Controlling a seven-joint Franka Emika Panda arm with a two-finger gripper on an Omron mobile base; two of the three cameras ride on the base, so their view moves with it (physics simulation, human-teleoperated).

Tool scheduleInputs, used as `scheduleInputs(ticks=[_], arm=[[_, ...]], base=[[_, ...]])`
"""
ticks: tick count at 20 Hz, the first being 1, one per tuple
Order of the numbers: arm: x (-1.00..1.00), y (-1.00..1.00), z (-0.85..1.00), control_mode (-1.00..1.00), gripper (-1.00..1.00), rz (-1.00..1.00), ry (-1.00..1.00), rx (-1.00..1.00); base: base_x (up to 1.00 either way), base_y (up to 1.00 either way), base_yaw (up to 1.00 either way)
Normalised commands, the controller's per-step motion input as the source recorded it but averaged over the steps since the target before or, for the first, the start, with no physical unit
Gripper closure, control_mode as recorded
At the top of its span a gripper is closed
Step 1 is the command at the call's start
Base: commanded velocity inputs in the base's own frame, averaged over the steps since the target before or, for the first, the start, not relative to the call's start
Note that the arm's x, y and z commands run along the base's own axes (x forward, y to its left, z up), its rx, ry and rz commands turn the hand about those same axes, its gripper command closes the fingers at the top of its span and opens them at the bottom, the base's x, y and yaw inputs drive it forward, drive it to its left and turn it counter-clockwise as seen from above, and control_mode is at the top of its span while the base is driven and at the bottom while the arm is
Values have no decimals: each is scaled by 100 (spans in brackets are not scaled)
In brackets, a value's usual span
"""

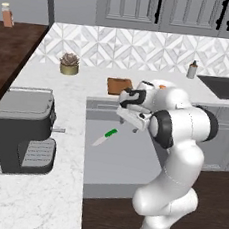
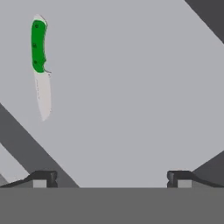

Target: Pick up the knife from the drawer and place it on the cutting board. Then place the meat from the plate to the cutting board.

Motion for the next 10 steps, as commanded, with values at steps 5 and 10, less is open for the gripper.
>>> scheduleInputs(ticks=[5,10], arm=[[38,-1,-45,-100,-100,0,0,0],[48,0,-16,-100,-100,0,-2,0]], base=[[0,0,0],[0,0,0]])
